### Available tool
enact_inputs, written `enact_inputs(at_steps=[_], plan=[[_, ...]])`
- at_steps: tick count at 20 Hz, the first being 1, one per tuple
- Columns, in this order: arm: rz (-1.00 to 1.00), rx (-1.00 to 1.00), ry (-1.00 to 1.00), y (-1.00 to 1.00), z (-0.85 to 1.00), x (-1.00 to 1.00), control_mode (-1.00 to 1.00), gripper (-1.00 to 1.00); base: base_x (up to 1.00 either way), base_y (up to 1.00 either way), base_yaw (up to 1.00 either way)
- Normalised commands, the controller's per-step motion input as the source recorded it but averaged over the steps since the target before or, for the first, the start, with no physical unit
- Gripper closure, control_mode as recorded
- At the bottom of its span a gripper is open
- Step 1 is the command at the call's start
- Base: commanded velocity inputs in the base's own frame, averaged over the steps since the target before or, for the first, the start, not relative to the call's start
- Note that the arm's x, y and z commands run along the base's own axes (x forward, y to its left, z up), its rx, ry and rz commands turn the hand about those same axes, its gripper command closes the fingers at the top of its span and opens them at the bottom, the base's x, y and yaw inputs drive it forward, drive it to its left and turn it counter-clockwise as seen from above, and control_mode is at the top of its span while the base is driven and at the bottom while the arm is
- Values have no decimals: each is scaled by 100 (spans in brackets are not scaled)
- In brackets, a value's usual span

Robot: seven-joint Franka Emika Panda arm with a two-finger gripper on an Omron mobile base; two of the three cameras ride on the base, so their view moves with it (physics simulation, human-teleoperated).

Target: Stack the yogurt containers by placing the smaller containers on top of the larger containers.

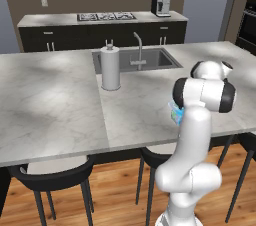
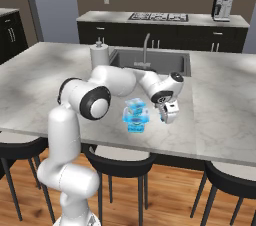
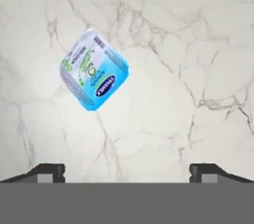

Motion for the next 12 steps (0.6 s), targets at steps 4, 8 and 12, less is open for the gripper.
enact_inputs(at_steps=[4, 8, 12], plan=[[0, 4, 0, -8, -21, 28, -100, -100, 0, 0, 0], [0, 0, 0, -14, -21, 31, -100, -100, 0, 0, 0], [0, 0, 0, -23, -19, 34, -100, -100, 0, 0, 0]])
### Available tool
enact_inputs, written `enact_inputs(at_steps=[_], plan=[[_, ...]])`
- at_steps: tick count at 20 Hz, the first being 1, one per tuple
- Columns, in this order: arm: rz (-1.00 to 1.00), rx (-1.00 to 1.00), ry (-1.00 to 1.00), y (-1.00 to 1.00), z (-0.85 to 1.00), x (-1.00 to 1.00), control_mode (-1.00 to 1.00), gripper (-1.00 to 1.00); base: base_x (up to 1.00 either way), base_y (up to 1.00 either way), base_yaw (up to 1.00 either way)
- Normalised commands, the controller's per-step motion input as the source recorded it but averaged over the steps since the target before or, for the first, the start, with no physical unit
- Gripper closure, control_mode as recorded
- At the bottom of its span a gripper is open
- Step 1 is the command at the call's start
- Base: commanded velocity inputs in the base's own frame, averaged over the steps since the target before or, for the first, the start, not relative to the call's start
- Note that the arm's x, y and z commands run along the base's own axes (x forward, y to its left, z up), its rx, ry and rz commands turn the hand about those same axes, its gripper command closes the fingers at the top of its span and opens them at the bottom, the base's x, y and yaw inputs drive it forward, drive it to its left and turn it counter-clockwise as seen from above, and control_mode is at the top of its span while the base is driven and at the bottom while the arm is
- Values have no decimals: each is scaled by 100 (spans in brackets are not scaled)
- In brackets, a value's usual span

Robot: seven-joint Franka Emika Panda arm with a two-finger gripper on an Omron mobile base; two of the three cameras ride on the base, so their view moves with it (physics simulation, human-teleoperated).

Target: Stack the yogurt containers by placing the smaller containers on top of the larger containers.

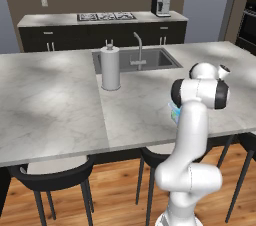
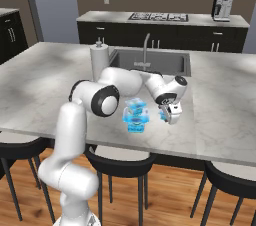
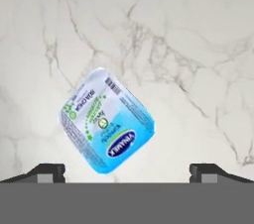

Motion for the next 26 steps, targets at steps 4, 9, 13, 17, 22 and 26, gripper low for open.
enact_inputs(at_steps=[4, 9, 13, 17, 22, 26], plan=[[0, 0, 0, -17, -17, 35, -100, -100, 0, 0, 0], [0, 0, 0, 0, -15, 25, -100, -100, 0, 0, 0], [0, 0, 0, 0, -21, 23, -100, -100, 0, 0, 0], [0, 0, 0, 0, -31, 14, -100, -100, 0, 0, 0], [0, 0, 0, -2, -18, 11, -100, 100, 0, 0, 0], [0, 3, 0, -4, 18, 0, -100, 100, 0, 0, 0]])
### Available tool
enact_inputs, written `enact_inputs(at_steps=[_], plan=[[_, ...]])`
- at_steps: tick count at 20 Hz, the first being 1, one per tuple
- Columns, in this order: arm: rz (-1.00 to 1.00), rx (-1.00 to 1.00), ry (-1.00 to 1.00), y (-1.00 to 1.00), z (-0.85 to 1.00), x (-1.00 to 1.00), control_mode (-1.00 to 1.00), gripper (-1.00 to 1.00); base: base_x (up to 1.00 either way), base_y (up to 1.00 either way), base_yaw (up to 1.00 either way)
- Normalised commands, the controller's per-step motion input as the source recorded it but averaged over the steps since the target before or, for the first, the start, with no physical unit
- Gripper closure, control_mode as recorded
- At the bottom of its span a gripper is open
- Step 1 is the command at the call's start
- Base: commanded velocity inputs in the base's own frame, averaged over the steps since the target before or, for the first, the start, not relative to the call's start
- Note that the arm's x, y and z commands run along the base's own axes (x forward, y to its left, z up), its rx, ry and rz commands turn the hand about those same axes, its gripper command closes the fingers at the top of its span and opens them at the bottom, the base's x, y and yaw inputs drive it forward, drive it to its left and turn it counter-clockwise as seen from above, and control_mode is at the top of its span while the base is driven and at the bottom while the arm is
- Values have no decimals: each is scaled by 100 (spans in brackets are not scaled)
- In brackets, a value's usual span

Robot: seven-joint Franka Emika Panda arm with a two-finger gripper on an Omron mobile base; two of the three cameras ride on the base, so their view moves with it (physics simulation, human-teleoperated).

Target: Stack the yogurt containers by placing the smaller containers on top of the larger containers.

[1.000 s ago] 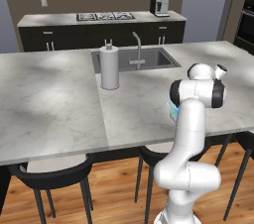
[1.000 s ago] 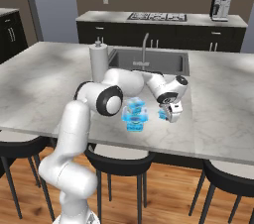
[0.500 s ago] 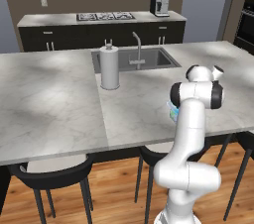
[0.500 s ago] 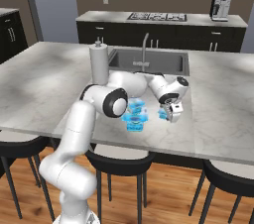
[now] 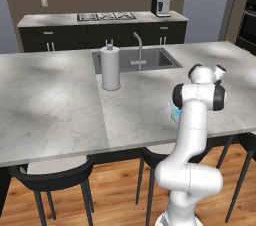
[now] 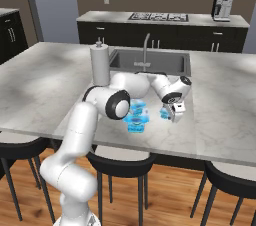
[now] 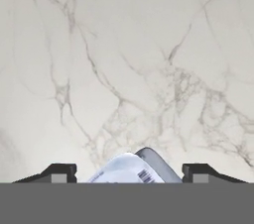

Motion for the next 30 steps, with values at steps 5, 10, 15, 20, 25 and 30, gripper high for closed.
enact_inputs(at_steps=[5, 10, 15, 20, 25, 30], plan=[[0, 3, 0, 0, 61, -13, -100, 100, 0, 0, 0], [0, 0, 0, 0, 65, -36, -100, 100, 0, 0, 0], [0, 0, 1, 18, 36, -43, -100, 100, 0, 0, 0], [0, 0, 0, 27, 51, -34, -100, 100, 0, 0, 0], [0, 0, 0, 34, 61, -34, -100, 100, 0, 0, 0], [0, 0, 0, 31, 59, -33, -100, 100, 0, 0, 0]])
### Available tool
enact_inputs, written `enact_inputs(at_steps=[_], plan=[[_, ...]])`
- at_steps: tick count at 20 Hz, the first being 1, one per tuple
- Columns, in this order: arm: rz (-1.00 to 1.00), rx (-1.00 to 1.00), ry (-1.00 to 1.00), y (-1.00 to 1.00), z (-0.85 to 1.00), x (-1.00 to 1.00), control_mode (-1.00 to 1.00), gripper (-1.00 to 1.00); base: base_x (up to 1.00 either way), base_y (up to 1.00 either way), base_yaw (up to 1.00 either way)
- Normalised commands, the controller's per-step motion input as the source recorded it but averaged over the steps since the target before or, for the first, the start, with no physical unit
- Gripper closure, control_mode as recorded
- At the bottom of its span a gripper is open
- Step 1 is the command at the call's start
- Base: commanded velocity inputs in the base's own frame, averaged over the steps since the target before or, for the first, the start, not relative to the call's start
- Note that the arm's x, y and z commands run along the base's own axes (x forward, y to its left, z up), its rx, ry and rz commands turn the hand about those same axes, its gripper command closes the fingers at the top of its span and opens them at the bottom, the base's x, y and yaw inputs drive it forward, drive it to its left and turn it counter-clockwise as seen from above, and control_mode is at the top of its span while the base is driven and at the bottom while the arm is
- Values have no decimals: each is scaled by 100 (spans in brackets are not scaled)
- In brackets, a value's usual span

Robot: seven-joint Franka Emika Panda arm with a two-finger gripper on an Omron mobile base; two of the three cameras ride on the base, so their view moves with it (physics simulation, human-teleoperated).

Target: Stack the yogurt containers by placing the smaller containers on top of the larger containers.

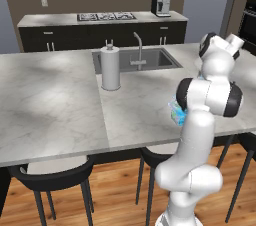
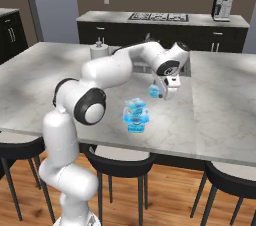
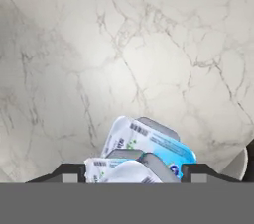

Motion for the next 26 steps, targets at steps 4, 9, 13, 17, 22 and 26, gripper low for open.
enact_inputs(at_steps=[4, 9, 13, 17, 22, 26], plan=[[0, 0, 0, 33, 47, -30, -100, 100, 0, 0, 0], [0, -3, 0, 44, 33, -23, -100, 100, 0, 0, 0], [0, -6, -1, 42, 7, -18, -100, 100, 0, 0, 0], [0, -6, -2, 23, -2, -7, -100, 100, 0, 0, 0], [0, -6, -3, 10, -5, 0, -100, 100, 0, 0, 0], [0, -6, -2, 8, -10, 0, -100, 100, 0, 0, 0]])
